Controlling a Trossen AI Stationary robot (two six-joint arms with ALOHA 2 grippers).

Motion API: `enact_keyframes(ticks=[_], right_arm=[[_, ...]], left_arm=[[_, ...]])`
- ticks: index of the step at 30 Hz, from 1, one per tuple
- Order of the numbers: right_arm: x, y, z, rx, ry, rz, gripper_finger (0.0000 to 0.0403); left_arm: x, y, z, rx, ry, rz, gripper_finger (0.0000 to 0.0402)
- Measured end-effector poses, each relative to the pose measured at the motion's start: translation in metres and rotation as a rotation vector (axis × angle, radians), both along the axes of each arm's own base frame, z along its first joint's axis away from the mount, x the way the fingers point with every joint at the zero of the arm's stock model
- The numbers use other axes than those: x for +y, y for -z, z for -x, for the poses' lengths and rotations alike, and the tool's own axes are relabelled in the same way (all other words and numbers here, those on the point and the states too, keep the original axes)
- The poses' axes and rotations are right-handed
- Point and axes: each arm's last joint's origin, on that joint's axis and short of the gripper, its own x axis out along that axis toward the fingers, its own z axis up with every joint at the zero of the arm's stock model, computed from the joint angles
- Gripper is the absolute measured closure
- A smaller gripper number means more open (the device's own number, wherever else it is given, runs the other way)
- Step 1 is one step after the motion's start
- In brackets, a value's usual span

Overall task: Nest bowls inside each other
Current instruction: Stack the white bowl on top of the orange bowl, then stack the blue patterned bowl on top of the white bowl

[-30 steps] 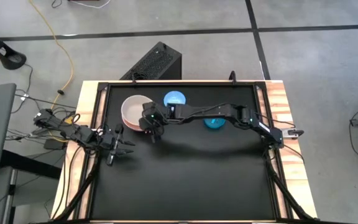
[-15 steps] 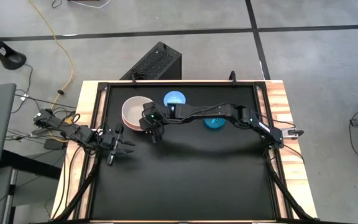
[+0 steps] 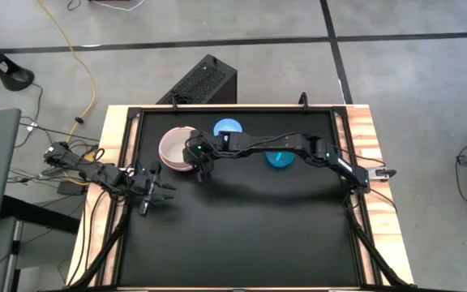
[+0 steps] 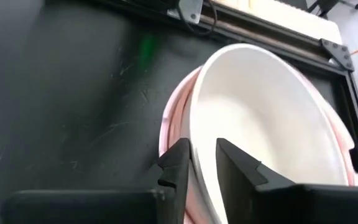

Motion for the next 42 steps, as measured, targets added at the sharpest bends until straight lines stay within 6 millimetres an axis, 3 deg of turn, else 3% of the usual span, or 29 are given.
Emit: enact_keyframes(ticks=[7,13,16,24,32,42], right_arm=[[0.005,-0.03,0.021,0.051,0.003,-0.025,0.0271],[0.01,-0.052,0.053,0.206,-0.051,-0.135,0.0257],[0.003,-0.054,0.066,0.29,-0.034,-0.166,0.0259],[-0.049,-0.031,0.085,0.442,0.111,-0.237,0.027],[-0.095,0.013,0.089,0.377,0.221,-0.245,0.0271],[-0.105,0.043,0.092,0.36,0.272,-0.188,0.0271]], left_arm=[[0.0,0.0,0.0,0.0,0.0,0.0,0.0284],[0.0,0.0,0.0,0.0,0.0,0.0,0.0284],[0.0,0.0,0.0,0.0,0.0,0.0,0.0284],[0.0,0.0,0.0,-0.001,0.0,0.0,0.0284],[0.0,0.0,0.0,-0.001,0.0,0.0,0.0284],[0.0,0.0,0.0,0.0,0.0,0.0,0.0284]])
